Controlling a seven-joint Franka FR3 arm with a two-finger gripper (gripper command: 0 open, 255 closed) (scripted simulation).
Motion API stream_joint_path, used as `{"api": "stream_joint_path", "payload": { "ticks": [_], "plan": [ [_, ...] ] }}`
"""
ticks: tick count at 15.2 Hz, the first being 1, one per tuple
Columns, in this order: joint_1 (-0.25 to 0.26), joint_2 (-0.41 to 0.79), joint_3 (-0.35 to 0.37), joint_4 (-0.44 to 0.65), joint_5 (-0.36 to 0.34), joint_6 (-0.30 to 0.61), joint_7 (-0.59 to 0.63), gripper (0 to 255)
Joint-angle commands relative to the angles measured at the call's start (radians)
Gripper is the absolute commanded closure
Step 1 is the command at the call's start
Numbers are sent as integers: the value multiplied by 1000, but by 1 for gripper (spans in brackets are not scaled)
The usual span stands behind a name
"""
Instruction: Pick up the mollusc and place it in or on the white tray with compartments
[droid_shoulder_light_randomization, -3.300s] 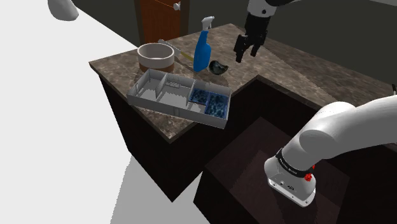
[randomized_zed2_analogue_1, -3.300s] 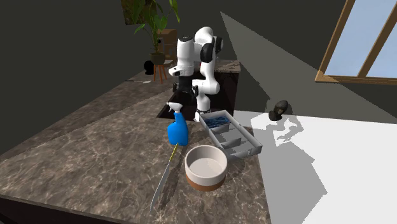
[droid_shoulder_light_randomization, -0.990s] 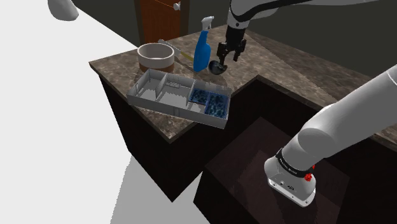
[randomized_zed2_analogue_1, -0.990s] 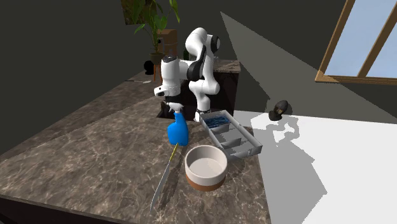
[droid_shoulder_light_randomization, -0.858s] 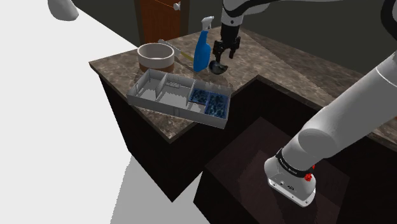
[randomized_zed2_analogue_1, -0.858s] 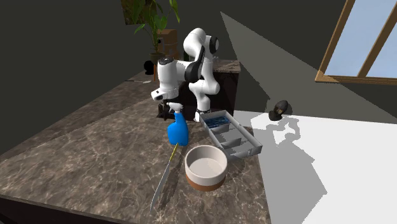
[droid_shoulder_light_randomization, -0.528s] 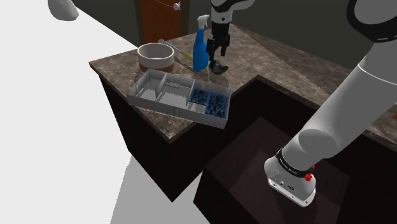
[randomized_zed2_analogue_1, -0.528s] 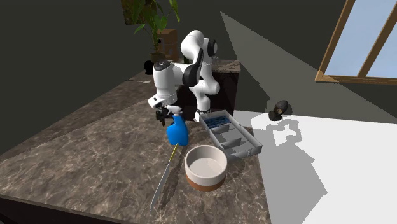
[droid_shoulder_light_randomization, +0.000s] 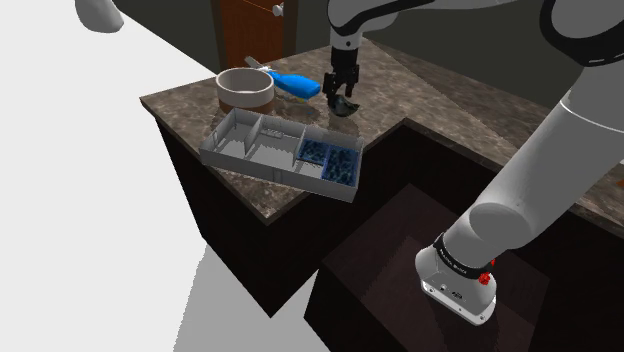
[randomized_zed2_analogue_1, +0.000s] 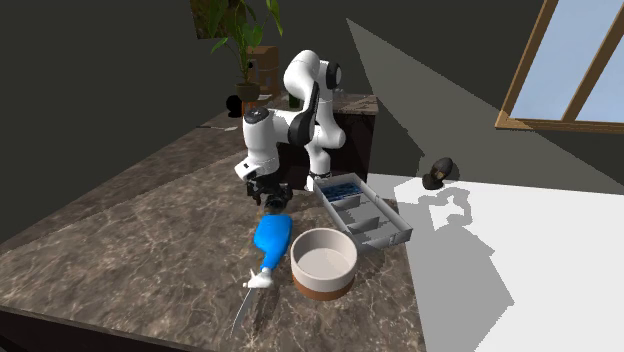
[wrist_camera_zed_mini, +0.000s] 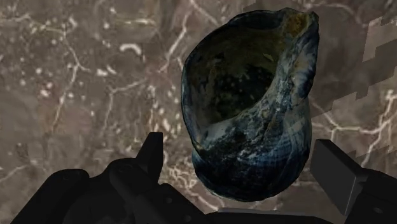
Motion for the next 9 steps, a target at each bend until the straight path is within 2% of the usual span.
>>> {"api": "stream_joint_path", "payload": {
  "ticks": [1, 5, 6, 9],
  "plan": [
    [-1, 0, -1, -3, 0, 3, -1, 0],
    [-1, 0, 0, -3, 0, 3, -1, 0],
    [-1, 0, 0, -3, 0, 3, -1, 255],
    [-1, -1, -1, -4, 0, 3, -1, 255]
  ]
}}
